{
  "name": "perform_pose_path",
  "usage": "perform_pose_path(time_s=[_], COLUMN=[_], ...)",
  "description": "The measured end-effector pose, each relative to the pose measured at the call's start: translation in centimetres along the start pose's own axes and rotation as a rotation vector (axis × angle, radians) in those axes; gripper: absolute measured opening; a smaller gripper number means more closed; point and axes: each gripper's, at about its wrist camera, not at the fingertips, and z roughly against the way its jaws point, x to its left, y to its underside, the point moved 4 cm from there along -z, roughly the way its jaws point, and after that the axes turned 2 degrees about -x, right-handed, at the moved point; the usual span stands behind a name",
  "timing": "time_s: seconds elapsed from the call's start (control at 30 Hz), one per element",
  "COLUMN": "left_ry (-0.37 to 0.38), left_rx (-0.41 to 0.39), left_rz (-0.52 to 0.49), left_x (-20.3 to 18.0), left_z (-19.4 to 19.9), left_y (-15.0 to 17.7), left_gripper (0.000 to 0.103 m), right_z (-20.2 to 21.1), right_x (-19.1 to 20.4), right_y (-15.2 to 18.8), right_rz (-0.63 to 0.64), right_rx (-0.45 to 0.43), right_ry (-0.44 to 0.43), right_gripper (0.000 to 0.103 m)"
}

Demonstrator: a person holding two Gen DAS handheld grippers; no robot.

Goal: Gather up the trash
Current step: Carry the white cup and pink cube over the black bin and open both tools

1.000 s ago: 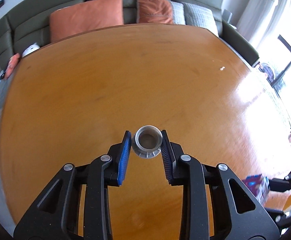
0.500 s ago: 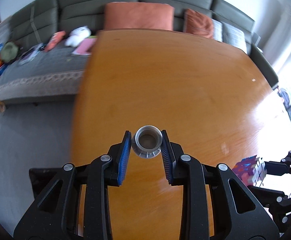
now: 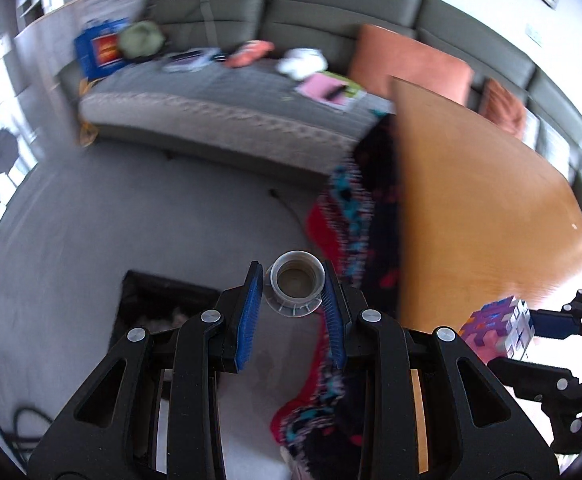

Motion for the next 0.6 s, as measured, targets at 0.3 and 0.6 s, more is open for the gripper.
perform_pose_path(time_s=[0.3,0.6], left_ry=[-0.142,-0.254], left_rx=[0.004,0.034], left_rz=[0.189,0.339], left_x=[12.0,20.9], left_z=[2.3,3.5], left_y=[3.0,5.7], left_gripper=[0.029,0.03], right_z=[-5.3,-10.6], right_x=[9.5,18.5], right_y=[-4.9,-8.9], right_rz=[0.169,0.3], right_rx=[0.047,0.098], right_ry=[-0.096,-0.155], right_gripper=[0.042,0.043])
